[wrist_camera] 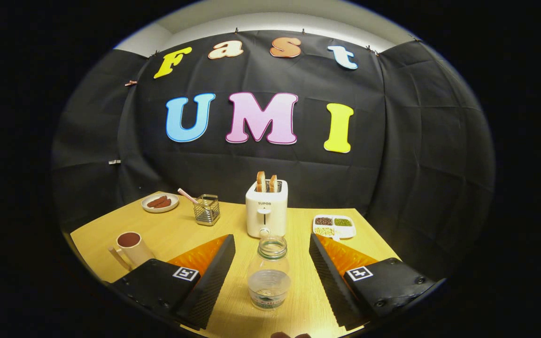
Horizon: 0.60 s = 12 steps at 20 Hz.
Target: Take the bottle from table, then pour the juice into the cup, finally place the bottle on the coaster
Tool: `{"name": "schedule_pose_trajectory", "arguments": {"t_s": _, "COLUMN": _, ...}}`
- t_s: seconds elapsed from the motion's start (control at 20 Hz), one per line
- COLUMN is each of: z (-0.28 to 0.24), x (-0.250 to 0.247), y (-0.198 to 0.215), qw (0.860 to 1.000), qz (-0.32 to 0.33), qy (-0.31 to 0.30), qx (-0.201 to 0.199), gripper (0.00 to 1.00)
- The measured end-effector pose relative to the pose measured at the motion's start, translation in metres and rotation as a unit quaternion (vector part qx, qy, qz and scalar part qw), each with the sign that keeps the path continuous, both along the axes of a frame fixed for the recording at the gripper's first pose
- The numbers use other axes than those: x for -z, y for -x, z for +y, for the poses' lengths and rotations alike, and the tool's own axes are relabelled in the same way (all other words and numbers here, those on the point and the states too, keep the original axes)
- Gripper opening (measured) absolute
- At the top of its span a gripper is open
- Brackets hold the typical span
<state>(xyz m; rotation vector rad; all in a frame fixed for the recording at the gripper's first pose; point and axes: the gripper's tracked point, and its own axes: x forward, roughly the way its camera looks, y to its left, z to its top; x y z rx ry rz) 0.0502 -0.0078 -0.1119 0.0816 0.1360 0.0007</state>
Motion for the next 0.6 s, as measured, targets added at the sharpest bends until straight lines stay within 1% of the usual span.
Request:
{"name": "schedule_pose_trajectory", "arguments": {"t_s": 0.45, "z": 0.005, "x": 0.051, "y": -0.013, "qw": 1.000, "qz": 0.027, "qy": -0.006, "qx": -0.010, "gripper": 0.98}}
{"name": "schedule_pose_trajectory", "arguments": {"t_s": 0.6, "z": 0.006, "x": 0.063, "y": -0.014, "qw": 1.000, "qz": 0.024, "qy": 0.007, "qx": -0.014, "gripper": 0.98}}
